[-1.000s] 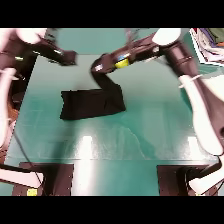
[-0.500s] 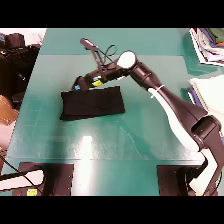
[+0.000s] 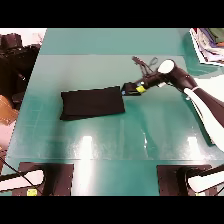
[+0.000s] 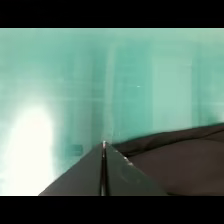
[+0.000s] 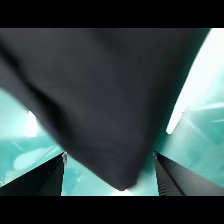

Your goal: Fold the shirts.

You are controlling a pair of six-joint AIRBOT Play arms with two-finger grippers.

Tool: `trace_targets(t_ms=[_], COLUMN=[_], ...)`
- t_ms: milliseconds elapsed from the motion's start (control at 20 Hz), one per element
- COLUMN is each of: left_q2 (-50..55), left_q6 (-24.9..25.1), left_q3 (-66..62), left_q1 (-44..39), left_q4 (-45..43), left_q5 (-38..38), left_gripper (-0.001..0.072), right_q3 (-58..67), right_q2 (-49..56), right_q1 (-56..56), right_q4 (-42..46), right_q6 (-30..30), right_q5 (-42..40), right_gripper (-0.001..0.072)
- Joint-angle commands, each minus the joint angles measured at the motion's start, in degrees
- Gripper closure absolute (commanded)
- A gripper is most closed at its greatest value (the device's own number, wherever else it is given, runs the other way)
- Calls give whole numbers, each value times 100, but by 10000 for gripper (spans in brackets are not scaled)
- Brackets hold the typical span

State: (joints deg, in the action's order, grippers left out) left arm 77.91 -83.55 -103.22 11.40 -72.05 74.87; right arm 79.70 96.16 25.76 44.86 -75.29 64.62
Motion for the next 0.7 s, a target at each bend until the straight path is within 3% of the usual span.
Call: trace_targets(t_ms=[0,300,450,500,550,650], left_q2=[37,66,66,66,66,66], left_q6=[0,2,0,2,4,46], left_q3=[2,9,9,9,9,17], left_q1=[4,4,4,-24,-81,-282], left_q4=[249,352,378,385,361,308], left_q5=[-31,-28,7,63,114,116], left_gripper=[679,678,679,679,679,680], right_q3=[-837,291,1038,1244,1429,1727], right_q2=[24,1276,1794,1891,1941,1917], right_q1=[-409,302,671,750,804,800], right_q4=[-581,-1405,-1519,-1508,-1451,-1187], right_q6=[-98,140,140,142,149,149], right_q5=[-374,-354,-337,-328,-328,-348], right_gripper=[87,93,295,448,654,695])
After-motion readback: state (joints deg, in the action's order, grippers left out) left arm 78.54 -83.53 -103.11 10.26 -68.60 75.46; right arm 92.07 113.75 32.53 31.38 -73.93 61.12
